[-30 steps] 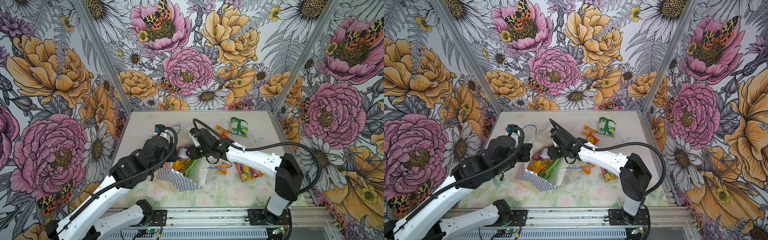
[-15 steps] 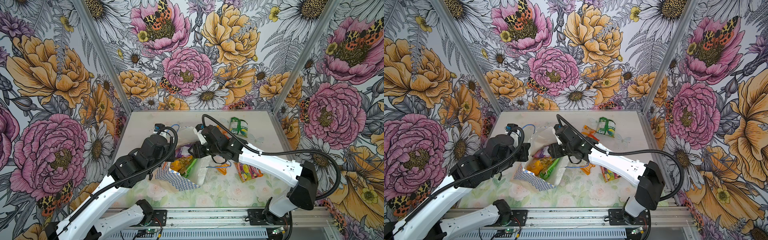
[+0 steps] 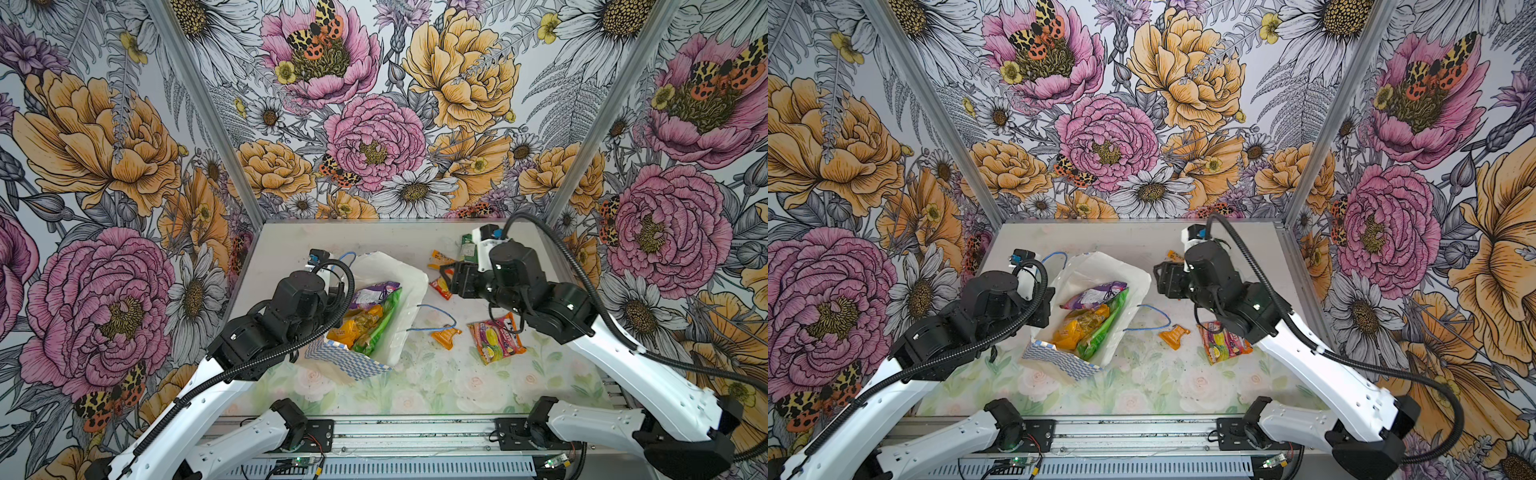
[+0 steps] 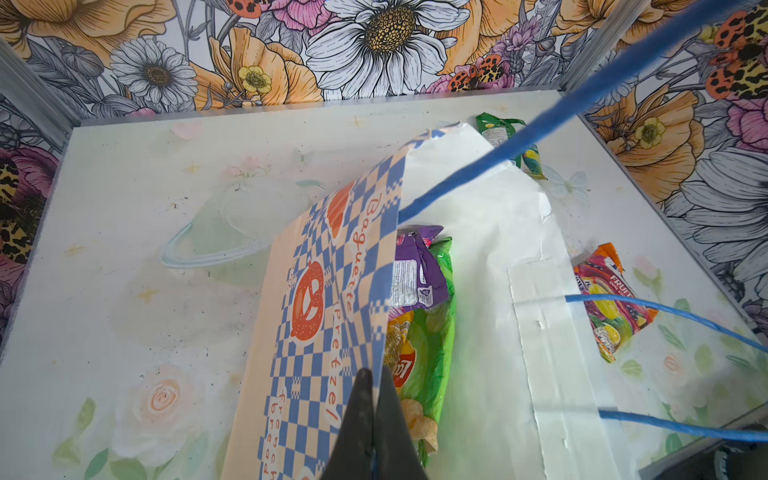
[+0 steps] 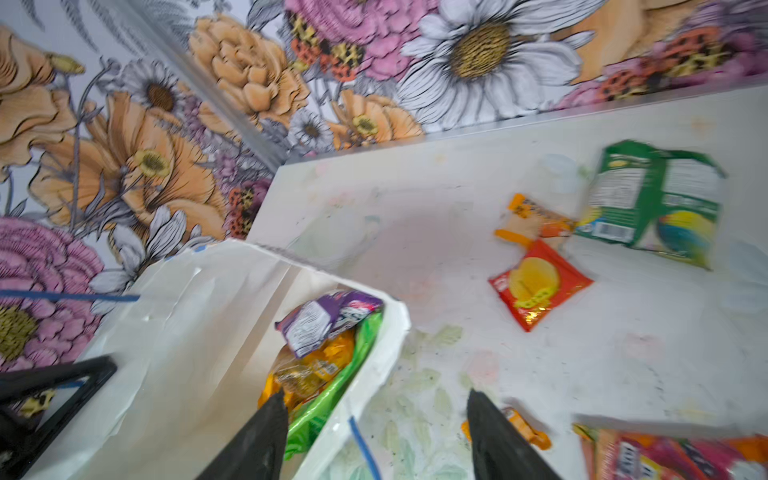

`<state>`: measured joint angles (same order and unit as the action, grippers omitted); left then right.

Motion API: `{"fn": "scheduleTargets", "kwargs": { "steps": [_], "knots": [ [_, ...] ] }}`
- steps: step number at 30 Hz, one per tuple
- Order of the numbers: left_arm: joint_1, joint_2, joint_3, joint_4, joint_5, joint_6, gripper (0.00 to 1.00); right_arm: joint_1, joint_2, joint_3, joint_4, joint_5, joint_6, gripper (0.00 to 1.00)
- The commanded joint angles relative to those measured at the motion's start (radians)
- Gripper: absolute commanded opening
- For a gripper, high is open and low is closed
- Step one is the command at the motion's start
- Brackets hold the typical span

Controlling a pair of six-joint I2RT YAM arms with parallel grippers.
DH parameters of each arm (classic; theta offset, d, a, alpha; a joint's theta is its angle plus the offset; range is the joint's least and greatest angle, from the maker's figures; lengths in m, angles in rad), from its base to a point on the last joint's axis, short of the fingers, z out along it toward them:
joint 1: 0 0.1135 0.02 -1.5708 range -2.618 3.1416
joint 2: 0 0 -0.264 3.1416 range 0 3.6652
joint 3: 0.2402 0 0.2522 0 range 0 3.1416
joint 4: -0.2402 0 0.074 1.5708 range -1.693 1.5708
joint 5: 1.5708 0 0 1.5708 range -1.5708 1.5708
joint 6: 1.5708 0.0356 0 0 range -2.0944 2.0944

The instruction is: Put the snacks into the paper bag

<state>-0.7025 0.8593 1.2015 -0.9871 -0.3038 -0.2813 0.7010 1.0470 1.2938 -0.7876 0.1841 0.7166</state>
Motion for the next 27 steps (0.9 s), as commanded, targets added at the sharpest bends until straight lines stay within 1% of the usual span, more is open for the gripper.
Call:
{"fn": "scheduleTargets", "kwargs": {
  "steps": [1, 4, 6, 8, 12, 17, 20, 22, 27],
  "knots": [
    [0.035, -0.013, -0.014, 0.129, 0.05, 0.061, 0.0, -0.101, -0.099, -0.102, -0.101, 0.054, 0.083, 0.71],
    [0.083, -0.008, -0.028, 0.158, 0.087, 0.067, 0.0, -0.208, -0.152, -0.188, -0.153, -0.017, 0.129, 0.72],
    [0.119, -0.011, -0.04, 0.179, 0.143, 0.073, 0.0, -0.269, -0.171, -0.252, -0.175, -0.061, 0.157, 0.72],
    [0.148, -0.018, -0.053, 0.195, 0.172, 0.077, 0.0, -0.312, -0.181, -0.316, -0.177, -0.106, 0.162, 0.72],
    [0.185, -0.034, -0.085, 0.226, 0.224, 0.079, 0.0, -0.384, -0.177, -0.418, -0.191, -0.146, 0.152, 0.72],
    [0.215, -0.06, -0.129, 0.262, 0.267, 0.073, 0.0, -0.467, -0.112, -0.492, -0.188, -0.127, 0.094, 0.72],
    [0.251, -0.078, -0.154, 0.285, 0.308, 0.062, 0.0, -0.519, -0.041, -0.524, -0.176, -0.136, 0.078, 0.76],
    [0.261, -0.089, -0.164, 0.293, 0.324, 0.062, 0.0, -0.536, -0.008, -0.546, -0.148, -0.143, 0.075, 0.77],
    [0.267, -0.106, -0.186, 0.297, 0.322, 0.06, 0.0, -0.575, 0.054, -0.598, -0.048, -0.19, 0.071, 0.79]
  ]
}}
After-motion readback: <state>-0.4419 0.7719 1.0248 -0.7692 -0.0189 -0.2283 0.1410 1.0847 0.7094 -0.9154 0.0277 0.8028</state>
